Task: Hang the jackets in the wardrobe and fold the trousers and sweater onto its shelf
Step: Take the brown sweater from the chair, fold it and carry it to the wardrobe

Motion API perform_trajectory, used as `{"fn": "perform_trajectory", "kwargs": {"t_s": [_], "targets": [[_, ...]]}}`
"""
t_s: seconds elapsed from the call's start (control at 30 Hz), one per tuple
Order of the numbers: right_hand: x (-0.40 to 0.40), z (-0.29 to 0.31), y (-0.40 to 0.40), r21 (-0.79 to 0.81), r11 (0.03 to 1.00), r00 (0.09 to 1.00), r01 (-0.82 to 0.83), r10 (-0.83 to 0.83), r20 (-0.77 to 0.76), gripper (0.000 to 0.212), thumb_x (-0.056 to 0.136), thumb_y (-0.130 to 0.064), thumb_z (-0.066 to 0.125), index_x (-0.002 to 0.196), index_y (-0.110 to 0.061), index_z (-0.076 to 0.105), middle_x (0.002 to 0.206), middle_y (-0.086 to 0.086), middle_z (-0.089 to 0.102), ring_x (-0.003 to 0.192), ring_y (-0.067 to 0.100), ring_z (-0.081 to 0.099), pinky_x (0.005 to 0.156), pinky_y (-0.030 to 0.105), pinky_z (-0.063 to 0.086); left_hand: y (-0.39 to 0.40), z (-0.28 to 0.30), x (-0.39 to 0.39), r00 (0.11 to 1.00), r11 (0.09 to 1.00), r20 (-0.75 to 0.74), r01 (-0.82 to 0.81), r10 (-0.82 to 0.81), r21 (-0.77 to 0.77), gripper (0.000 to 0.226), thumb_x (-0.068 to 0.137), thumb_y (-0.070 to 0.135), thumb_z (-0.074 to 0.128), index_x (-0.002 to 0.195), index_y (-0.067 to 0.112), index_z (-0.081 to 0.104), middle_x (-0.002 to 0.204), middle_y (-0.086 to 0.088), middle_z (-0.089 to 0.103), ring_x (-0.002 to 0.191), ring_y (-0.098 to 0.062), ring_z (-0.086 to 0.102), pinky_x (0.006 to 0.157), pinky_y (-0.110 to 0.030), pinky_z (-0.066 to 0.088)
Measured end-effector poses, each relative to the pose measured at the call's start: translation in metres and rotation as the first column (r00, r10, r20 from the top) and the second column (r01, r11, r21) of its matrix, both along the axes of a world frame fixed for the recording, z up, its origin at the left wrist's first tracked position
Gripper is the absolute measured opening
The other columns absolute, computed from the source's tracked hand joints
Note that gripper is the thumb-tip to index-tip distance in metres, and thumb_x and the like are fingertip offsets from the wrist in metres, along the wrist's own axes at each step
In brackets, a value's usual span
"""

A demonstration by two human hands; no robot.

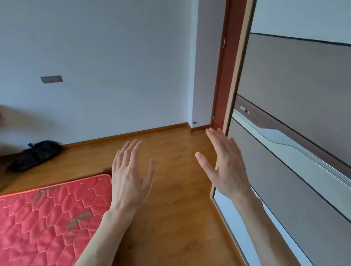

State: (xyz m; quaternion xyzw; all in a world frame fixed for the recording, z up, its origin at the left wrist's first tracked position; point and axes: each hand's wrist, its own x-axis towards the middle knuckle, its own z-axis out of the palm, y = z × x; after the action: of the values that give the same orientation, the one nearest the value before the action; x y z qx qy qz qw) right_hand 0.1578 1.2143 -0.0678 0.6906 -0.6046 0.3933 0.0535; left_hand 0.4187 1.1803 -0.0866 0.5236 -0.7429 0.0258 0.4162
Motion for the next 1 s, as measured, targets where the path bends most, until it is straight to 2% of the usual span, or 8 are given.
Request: {"fn": "perform_trajectory", "kwargs": {"t_s": [0.3, 0.4, 0.53, 0.63, 0.77, 1.0], "targets": [[0.004, -0.009, -0.156, -0.004, 0.989, 0.989, -0.146, 0.146, 0.027, 0.071, 0.104, -0.068, 0.037, 0.159, -0.025, 0.04, 0.165, -0.006, 0.04, 0.156, 0.008, 0.026, 0.129, 0.045, 0.025, -0.122, 0.01, 0.011, 0.981, 0.984, 0.07, -0.179, 0.18, -0.009, 0.058, 0.105, 0.051, 0.046, 0.153, 0.018, 0.046, 0.159, -0.002, 0.047, 0.154, -0.02, 0.034, 0.126, -0.047, 0.026], [0.005, -0.01, -0.205, 0.011, 0.984, 0.983, -0.18, 0.18, 0.049, 0.073, 0.102, -0.071, 0.035, 0.159, -0.027, 0.039, 0.165, -0.007, 0.039, 0.156, 0.009, 0.027, 0.129, 0.044, 0.024, -0.159, 0.011, 0.014, 0.969, 0.972, 0.077, -0.236, 0.237, -0.024, 0.058, 0.105, 0.05, 0.047, 0.152, 0.017, 0.047, 0.157, -0.002, 0.049, 0.152, -0.02, 0.036, 0.127, -0.045, 0.026], [0.014, -0.011, -0.26, 0.036, 0.972, 0.972, -0.233, 0.232, 0.032, 0.073, 0.101, -0.071, 0.035, 0.16, -0.027, 0.039, 0.165, -0.007, 0.039, 0.156, 0.009, 0.025, 0.128, 0.035, 0.019, -0.195, 0.008, 0.025, 0.946, 0.95, 0.082, -0.312, 0.312, -0.015, 0.058, 0.104, 0.051, 0.046, 0.153, 0.019, 0.046, 0.158, -0.001, 0.048, 0.153, -0.019, 0.034, 0.127, -0.044, 0.025], [0.026, -0.01, -0.296, 0.057, 0.96, 0.962, -0.274, 0.274, 0.003, 0.072, 0.102, -0.07, 0.037, 0.16, -0.026, 0.038, 0.166, -0.006, 0.038, 0.157, 0.01, 0.025, 0.128, 0.036, 0.017, -0.214, 0.004, 0.041, 0.926, 0.93, 0.088, -0.367, 0.367, -0.019, 0.058, 0.104, 0.052, 0.046, 0.152, 0.019, 0.046, 0.157, -0.002, 0.049, 0.153, -0.02, 0.035, 0.127, -0.045, 0.025], [0.047, -0.011, -0.343, 0.062, 0.949, 0.948, -0.31, 0.314, -0.053, 0.072, 0.103, -0.069, 0.037, 0.161, -0.026, 0.036, 0.166, -0.005, 0.037, 0.157, 0.009, 0.023, 0.128, 0.029, 0.007, -0.245, -0.001, 0.063, 0.899, 0.902, 0.08, -0.432, 0.431, -0.011, 0.058, 0.104, 0.051, 0.046, 0.152, 0.019, 0.046, 0.158, -0.002, 0.048, 0.154, -0.02, 0.034, 0.127, -0.047, 0.024], [0.094, -0.019, -0.435, 0.047, 0.936, 0.93, -0.349, 0.352, -0.109, 0.069, 0.104, -0.069, 0.035, 0.16, -0.028, 0.036, 0.165, -0.006, 0.041, 0.157, 0.009, 0.025, 0.129, 0.037, 0.015, -0.32, -0.015, 0.104, 0.874, 0.876, 0.071, -0.482, 0.481, -0.004, 0.057, 0.105, 0.052, 0.046, 0.153, 0.02, 0.046, 0.16, -0.002, 0.046, 0.155, -0.019, 0.031, 0.129, -0.045, 0.021]]}}
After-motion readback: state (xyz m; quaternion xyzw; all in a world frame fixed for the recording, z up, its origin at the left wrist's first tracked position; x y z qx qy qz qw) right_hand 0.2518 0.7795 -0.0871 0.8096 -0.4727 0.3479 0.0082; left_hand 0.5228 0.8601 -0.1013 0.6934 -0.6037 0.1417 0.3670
